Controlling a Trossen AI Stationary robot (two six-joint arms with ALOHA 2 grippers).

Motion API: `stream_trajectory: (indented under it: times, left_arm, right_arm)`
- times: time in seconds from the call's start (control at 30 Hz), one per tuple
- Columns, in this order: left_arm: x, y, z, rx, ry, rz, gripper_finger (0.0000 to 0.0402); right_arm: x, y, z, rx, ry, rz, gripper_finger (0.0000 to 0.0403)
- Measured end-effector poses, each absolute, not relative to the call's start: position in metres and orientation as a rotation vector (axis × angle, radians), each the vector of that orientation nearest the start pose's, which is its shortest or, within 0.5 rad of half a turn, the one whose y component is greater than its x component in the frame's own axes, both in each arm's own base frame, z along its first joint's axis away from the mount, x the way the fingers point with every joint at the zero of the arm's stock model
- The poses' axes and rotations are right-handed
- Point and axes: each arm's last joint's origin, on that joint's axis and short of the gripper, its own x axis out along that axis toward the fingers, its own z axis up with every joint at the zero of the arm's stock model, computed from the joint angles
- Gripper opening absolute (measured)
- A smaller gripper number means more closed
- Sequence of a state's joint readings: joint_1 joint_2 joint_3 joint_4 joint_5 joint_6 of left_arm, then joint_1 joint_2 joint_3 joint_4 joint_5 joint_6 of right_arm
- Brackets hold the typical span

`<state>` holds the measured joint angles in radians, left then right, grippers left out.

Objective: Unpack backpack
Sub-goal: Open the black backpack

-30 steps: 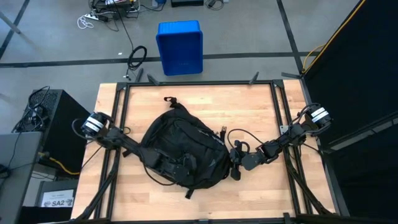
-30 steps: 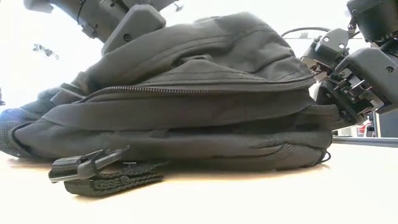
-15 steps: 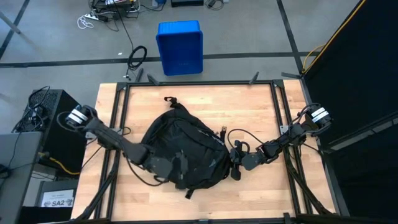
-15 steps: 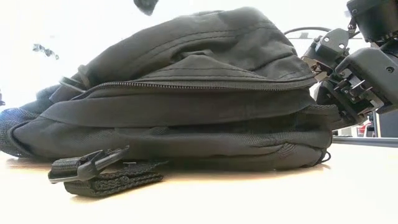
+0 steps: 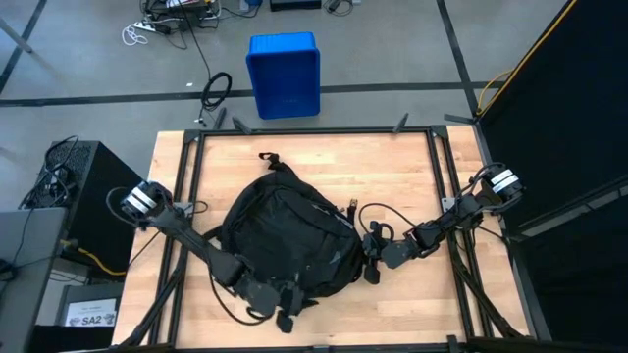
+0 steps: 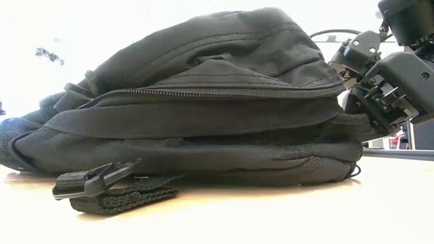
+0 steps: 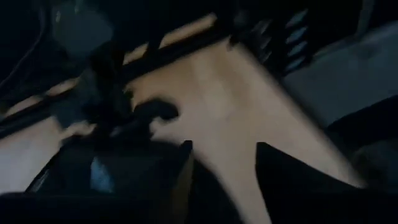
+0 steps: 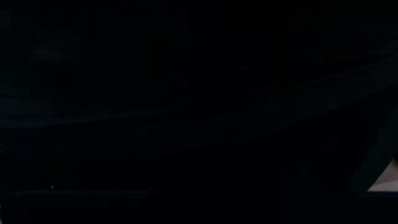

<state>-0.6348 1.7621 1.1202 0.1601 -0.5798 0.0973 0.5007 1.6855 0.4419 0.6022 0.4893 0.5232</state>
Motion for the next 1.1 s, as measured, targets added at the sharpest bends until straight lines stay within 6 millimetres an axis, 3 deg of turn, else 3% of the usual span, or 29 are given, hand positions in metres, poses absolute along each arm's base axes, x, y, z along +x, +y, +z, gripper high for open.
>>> stream_trajectory:
  times: [0.13, 0.3, 0.47, 0.6, 0.77, 0.8, 0.93, 1.1]
  left_arm:
    - [0.325, -0.214, 0.217, 0.374, 0.435, 0.046, 0.0235]
    - [0.335, -0.214, 0.206, 0.356, 0.459, 0.066, 0.03]
    - [0.345, -0.2, 0.189, 0.324, 0.521, 0.132, 0.031]
    - [0.35, -0.19, 0.188, 0.279, 0.529, 0.175, 0.0234]
    - [0.349, -0.184, 0.202, 0.27, 0.503, 0.19, 0.0039]
    - [0.347, -0.183, 0.208, 0.273, 0.492, 0.192, 0.0022]
    - [0.336, -0.178, 0.24, 0.275, 0.419, 0.242, 0.0003]
    - [0.305, -0.168, 0.294, 0.31, 0.311, 0.381, 0.0]
  right_arm:
    - [0.235, 0.113, 0.097, 0.208, 0.546, -0.136, 0.0091]
    - [0.235, 0.113, 0.097, 0.207, 0.546, -0.135, 0.0091]
    - [0.235, 0.113, 0.097, 0.205, 0.545, -0.133, 0.0091]
    - [0.235, 0.114, 0.097, 0.206, 0.546, -0.133, 0.0091]
    - [0.235, 0.114, 0.097, 0.205, 0.546, -0.133, 0.009]
    - [0.235, 0.114, 0.097, 0.205, 0.546, -0.133, 0.0091]
    - [0.235, 0.114, 0.097, 0.205, 0.547, -0.129, 0.0091]
    - [0.235, 0.115, 0.097, 0.211, 0.553, -0.109, 0.0092]
